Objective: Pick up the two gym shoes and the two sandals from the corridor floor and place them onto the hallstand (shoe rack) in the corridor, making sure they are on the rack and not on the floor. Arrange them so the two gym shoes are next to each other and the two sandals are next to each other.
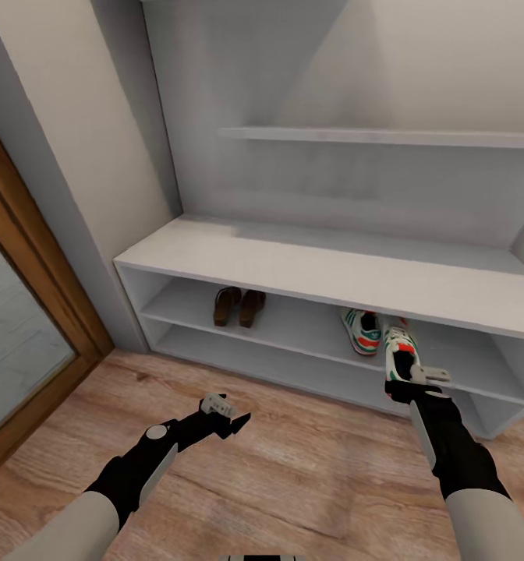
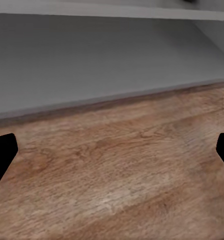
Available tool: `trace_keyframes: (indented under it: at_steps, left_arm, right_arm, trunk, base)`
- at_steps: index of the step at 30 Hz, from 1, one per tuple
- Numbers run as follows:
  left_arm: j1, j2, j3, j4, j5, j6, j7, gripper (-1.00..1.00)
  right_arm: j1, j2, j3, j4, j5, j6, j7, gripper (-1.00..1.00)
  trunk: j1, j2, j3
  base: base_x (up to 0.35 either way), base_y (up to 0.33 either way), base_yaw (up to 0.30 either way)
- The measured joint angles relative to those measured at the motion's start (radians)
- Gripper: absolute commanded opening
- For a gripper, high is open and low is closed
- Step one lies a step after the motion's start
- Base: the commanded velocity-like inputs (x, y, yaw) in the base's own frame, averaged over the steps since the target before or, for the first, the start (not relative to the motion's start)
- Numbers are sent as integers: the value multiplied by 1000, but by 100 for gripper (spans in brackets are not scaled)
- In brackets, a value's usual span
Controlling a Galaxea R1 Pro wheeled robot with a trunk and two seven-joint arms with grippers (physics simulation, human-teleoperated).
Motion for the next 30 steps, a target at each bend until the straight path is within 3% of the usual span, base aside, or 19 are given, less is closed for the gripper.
trace_keyframes:
  at_steps: [30]
  left_arm:
    - [0, -1, -1, 0, 0, 0, 0, 100]
  right_arm:
    - [0, 0, 0, 0, 0, 0, 0, -100]
  trunk:
    - [0, 0, 0]
  base:
    - [103, -60, 0]
